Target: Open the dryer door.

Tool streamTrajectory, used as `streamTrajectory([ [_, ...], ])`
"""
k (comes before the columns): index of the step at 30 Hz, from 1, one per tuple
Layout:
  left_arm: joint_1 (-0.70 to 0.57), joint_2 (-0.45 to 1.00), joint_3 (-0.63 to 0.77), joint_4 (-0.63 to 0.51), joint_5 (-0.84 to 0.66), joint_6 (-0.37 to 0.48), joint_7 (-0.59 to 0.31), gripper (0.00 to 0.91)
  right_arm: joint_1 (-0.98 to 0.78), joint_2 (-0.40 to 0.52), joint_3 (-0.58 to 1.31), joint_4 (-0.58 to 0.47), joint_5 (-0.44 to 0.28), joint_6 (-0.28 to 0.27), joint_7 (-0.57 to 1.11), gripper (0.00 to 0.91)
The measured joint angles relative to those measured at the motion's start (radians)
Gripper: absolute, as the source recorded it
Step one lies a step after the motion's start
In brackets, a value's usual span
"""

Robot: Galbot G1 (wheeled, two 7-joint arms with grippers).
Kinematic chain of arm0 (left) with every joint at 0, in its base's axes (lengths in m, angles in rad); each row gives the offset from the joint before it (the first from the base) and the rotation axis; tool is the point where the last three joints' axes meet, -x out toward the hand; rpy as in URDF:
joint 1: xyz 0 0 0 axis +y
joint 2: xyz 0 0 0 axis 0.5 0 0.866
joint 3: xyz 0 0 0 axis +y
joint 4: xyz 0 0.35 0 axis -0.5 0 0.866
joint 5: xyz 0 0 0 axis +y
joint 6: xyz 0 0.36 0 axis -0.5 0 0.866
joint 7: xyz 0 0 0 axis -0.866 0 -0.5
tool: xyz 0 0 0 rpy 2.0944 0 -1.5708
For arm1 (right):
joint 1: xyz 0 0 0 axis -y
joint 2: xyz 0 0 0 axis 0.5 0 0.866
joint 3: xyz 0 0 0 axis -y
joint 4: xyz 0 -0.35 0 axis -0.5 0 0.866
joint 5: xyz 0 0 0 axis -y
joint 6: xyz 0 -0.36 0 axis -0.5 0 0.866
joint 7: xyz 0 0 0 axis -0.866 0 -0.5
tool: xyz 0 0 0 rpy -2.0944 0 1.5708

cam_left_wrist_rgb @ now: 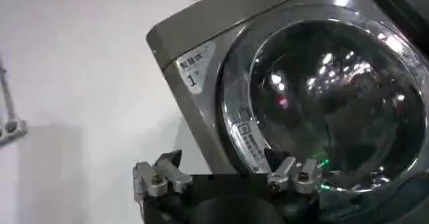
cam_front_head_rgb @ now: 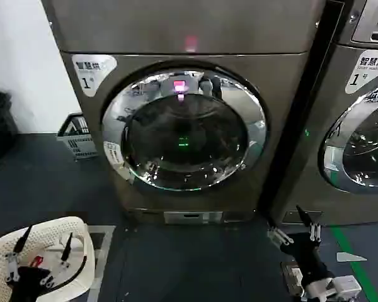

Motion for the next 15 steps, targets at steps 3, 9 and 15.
streamTrajectory([
  [3, 0.0, 0.0, 0.002, 0.0, 0.005, -0.002, 0.0, 0.907, 0.005, -0.002, -0.006, -0.001, -0.023, -0.014, -0.027, 0.907],
  [9, 0.0, -0.001, 0.006, 0.001, 0.009, -0.006, 0.002, 0.907, 0.045, -0.04, -0.041, 0.001, 0.005, -0.06, -0.029, 0.907],
  [15, 0.0, 0.001, 0.012, 0.004, 0.012, -0.007, 0.004, 0.907, 0.112, -0.117, -0.089, -0.017, 0.063, -0.094, -0.012, 0.907],
])
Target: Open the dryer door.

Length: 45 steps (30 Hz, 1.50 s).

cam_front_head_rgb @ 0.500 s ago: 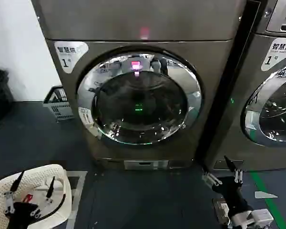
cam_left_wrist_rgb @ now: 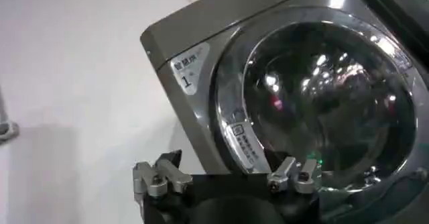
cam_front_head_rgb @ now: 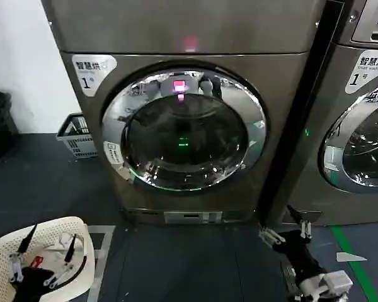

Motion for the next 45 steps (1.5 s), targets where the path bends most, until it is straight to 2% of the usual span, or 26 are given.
streamTrajectory([
  [12, 0.004, -0.003, 0.01, -0.005, 0.008, 0.002, 0.0, 0.907, 0.195, -0.168, -0.15, -0.104, 0.035, 0.046, -0.079, 0.907],
  [22, 0.018, -0.019, 0.0, -0.017, 0.019, -0.002, 0.001, 0.907, 0.405, -0.275, -0.324, -0.214, 0.118, 0.071, -0.09, 0.907],
  [30, 0.024, -0.033, 0.003, -0.028, 0.024, -0.004, 0.004, 0.907, 0.566, -0.292, -0.439, -0.287, 0.164, 0.105, -0.113, 0.907],
  [45, 0.042, -0.056, -0.001, -0.032, 0.043, -0.018, 0.006, 0.907, 0.848, -0.24, -0.671, -0.406, 0.197, 0.104, -0.116, 0.907],
])
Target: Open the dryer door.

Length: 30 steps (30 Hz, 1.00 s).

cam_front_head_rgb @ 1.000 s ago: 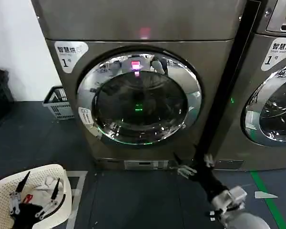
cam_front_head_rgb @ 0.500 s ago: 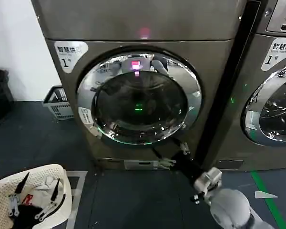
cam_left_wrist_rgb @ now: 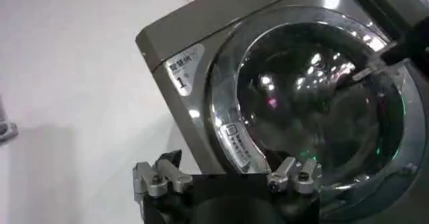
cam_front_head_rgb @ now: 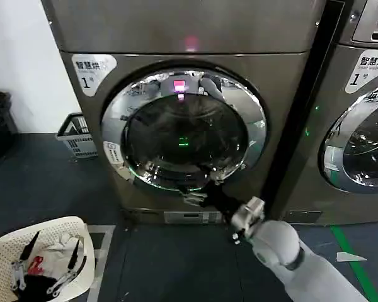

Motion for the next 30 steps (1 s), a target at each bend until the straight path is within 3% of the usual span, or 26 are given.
streamTrajectory([
  [30, -0.005, -0.019, 0.001, 0.007, 0.021, -0.013, 0.002, 0.907, 0.284, 0.155, -0.212, -0.231, 0.016, -0.007, 0.01, 0.907],
])
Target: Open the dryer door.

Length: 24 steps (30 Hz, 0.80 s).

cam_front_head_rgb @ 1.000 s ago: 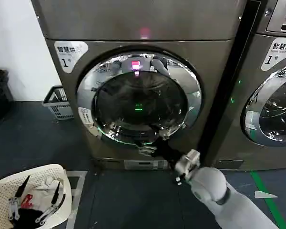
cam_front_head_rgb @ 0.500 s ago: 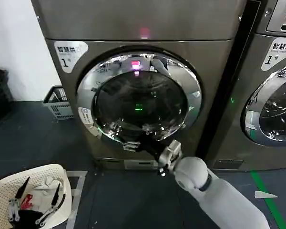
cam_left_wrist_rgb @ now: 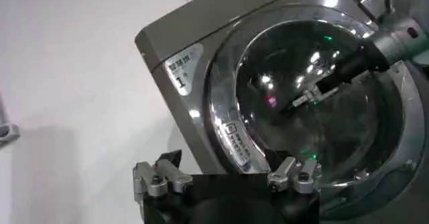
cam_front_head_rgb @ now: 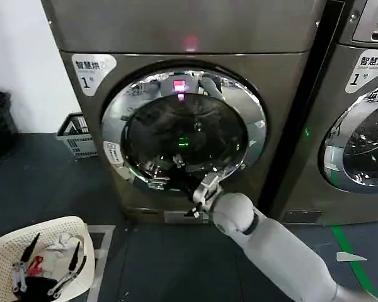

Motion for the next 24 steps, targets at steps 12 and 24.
streamTrajectory([
  [12, -0.002, -0.002, 0.002, 0.001, 0.001, -0.001, 0.001, 0.907, 0.053, 0.057, -0.049, -0.072, 0.0, 0.0, -0.003, 0.907],
  [24, -0.006, -0.006, 0.006, 0.003, 0.002, -0.001, 0.001, 0.907, 0.111, 0.112, -0.107, -0.14, 0.012, 0.005, -0.014, 0.907],
])
